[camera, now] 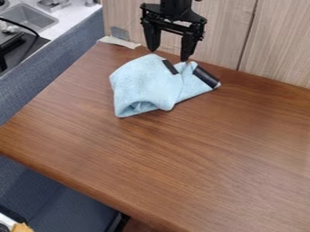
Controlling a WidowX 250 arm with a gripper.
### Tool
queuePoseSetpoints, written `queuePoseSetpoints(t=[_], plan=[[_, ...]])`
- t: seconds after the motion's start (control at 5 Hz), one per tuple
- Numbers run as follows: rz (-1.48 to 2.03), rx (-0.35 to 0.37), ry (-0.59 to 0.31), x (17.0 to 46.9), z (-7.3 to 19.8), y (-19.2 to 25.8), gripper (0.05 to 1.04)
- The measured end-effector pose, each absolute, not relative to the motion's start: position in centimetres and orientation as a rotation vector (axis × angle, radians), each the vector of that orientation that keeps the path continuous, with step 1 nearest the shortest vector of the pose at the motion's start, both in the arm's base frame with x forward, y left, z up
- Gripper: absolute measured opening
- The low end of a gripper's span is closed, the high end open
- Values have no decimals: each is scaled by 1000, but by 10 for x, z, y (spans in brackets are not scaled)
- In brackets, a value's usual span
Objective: Move the cloth to the middle of the table
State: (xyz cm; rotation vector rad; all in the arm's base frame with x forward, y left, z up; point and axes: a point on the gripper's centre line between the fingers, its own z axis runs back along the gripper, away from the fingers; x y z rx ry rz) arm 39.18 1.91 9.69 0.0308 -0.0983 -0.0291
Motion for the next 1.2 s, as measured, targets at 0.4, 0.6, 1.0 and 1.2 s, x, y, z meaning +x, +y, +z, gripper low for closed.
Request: queuePoseSetpoints(t=[0.4, 0.6, 1.0, 1.2], plan=[[13, 17, -28, 377, 64, 30, 1001], [77, -1, -5, 369, 46, 52, 1001], [160, 8, 38, 359, 14, 70, 1001], [150, 12, 52, 363, -1, 67, 1001]])
